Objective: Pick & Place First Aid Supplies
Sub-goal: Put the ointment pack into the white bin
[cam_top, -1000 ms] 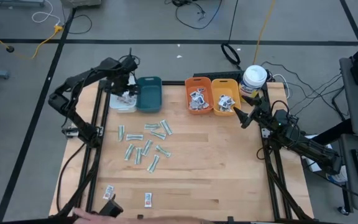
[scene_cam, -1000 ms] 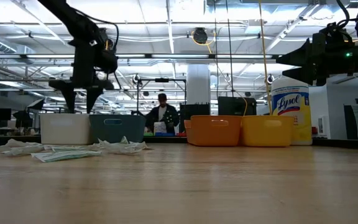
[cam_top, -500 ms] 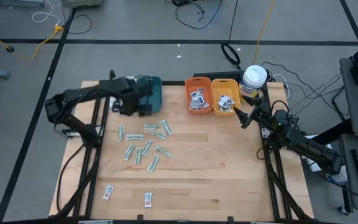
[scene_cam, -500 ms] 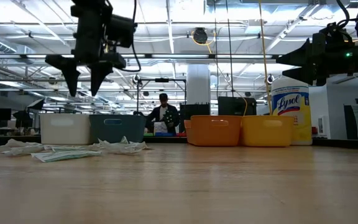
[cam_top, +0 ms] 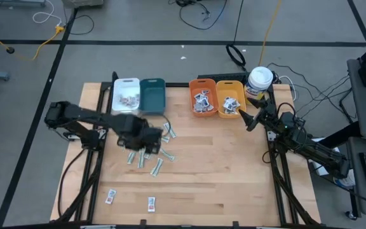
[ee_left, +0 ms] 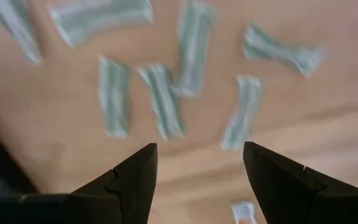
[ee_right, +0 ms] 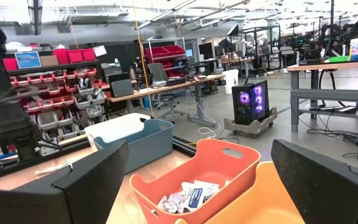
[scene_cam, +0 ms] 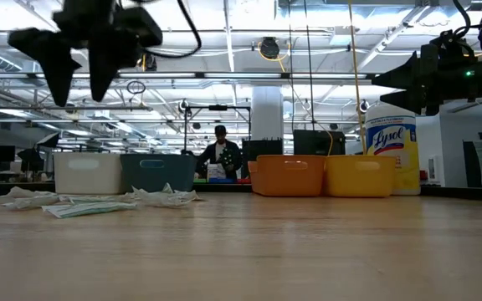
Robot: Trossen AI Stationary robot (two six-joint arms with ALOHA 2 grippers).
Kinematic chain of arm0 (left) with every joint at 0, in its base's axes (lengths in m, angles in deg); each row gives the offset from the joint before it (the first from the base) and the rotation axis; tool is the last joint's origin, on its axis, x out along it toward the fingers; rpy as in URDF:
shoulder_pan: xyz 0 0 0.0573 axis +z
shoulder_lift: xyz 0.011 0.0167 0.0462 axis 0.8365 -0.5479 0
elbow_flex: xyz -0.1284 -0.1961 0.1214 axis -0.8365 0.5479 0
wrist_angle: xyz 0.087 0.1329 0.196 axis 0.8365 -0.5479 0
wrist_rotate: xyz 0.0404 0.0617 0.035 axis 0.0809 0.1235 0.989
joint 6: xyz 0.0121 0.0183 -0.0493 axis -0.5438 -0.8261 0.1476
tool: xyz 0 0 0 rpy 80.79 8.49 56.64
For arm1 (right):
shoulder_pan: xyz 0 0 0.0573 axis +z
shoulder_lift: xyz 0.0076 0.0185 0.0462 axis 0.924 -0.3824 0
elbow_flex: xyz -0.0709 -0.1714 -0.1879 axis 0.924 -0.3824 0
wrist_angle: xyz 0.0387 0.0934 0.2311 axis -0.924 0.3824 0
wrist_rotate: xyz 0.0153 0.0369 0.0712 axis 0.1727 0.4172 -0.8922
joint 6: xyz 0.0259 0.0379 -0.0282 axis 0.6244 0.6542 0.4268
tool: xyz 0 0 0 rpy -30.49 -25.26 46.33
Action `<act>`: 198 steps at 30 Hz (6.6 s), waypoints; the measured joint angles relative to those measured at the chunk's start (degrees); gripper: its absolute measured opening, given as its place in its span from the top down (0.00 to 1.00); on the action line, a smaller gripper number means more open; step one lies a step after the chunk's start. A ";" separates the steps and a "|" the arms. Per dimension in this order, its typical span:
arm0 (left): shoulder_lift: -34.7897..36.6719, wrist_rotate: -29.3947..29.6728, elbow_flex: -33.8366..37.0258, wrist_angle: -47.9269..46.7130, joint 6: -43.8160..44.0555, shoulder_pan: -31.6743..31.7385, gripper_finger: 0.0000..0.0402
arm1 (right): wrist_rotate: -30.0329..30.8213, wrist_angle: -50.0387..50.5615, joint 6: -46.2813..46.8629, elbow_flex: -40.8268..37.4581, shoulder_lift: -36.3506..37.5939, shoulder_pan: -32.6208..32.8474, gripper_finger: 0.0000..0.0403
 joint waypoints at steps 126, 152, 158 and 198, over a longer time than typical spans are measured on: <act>11.31 5.45 16.17 -5.62 19.86 -6.61 1.00 | 0.02 0.00 0.02 0.00 0.00 0.02 0.03; 1.49 9.79 4.78 -2.98 -45.00 59.92 1.00 | 0.02 0.00 0.00 0.00 0.02 0.00 0.03; -6.53 9.76 -0.92 -2.10 -51.22 64.82 1.00 | 0.02 0.00 0.00 0.00 0.02 0.02 0.03; 0.09 6.41 -1.36 1.08 -35.44 35.34 0.51 | 0.00 0.00 0.00 0.00 0.02 0.00 0.03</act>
